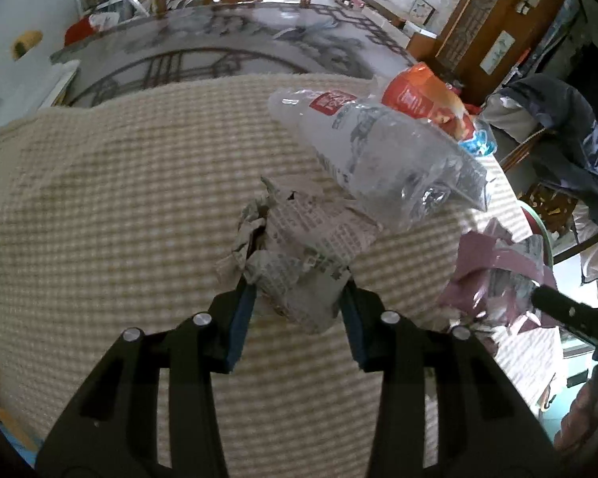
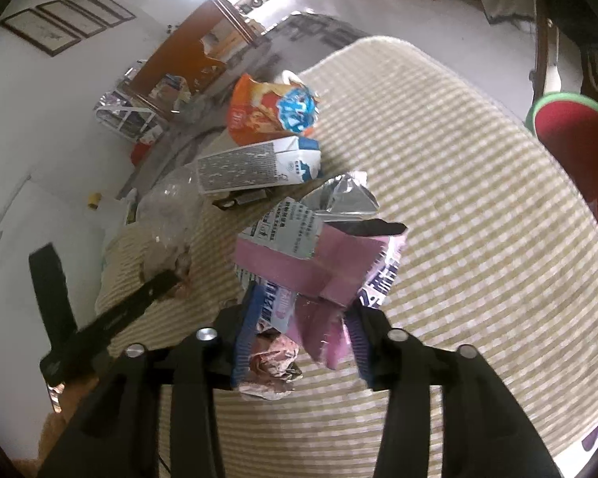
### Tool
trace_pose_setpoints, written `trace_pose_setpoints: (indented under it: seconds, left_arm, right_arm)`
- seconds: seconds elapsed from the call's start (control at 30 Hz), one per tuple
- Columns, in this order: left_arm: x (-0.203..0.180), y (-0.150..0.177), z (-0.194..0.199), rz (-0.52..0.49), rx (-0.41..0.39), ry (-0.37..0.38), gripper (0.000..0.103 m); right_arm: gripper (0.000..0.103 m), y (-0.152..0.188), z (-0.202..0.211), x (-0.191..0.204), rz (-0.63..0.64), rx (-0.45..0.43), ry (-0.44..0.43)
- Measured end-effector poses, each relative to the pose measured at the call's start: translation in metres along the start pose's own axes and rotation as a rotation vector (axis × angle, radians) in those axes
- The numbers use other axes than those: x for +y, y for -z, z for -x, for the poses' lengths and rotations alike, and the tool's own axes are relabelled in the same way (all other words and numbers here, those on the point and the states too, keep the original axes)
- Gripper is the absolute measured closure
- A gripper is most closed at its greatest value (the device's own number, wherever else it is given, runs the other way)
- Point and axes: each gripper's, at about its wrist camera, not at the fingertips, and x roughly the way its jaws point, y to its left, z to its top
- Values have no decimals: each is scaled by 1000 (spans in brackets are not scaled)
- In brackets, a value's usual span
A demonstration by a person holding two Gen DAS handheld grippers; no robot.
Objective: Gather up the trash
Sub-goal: 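Grasp the crumpled newspaper with the left gripper while the right gripper grasps the pink wrapper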
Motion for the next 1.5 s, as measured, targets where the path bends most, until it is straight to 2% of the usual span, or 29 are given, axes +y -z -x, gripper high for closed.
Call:
trace_pose_setpoints:
  seconds: [0.07, 0.17, 0.43, 0.47, 0.53, 0.57, 0.63, 0.67, 0.7, 1.37, 1.5]
  left_arm:
    - [1, 6, 2, 33, 3, 2, 63]
    - [-6, 15, 7, 39, -9, 6, 63]
    - [-18, 30, 26, 28, -52, 13, 63]
    - [-19, 31, 28, 32, -53, 17, 63]
    - [-19, 32, 31, 39, -59, 21, 63]
    - [-19, 32, 32, 40, -62, 23, 63]
    - [-20, 32, 36, 42, -73, 27, 63]
    - [-20, 32, 38, 44, -79, 31, 63]
    - [-21, 32, 39, 45, -82, 33, 63]
    - [-36, 16, 82, 34, -208, 77, 63]
    - [-44, 13, 88, 21, -224, 94, 63]
  right_arm:
    - [34, 0, 0, -2, -16, -8, -6]
    - [27, -3, -1, -3, -31, -9, 0]
    - [22, -11, -14, -1, -30, 15, 11]
    - [24, -11, -16, 1, -22, 18, 10]
    - [38, -11, -18, 4, 1, 24, 14]
    - [49, -10, -18, 5, 11, 31, 13]
    - [54, -10, -16, 8, 28, 26, 9]
    - [63, -9, -14, 10, 40, 20, 10]
    - [67, -9, -12, 12, 49, 14, 10]
    - [69, -23, 41, 34, 90, -136, -38]
    - [74, -25, 45, 32, 91, -150, -42]
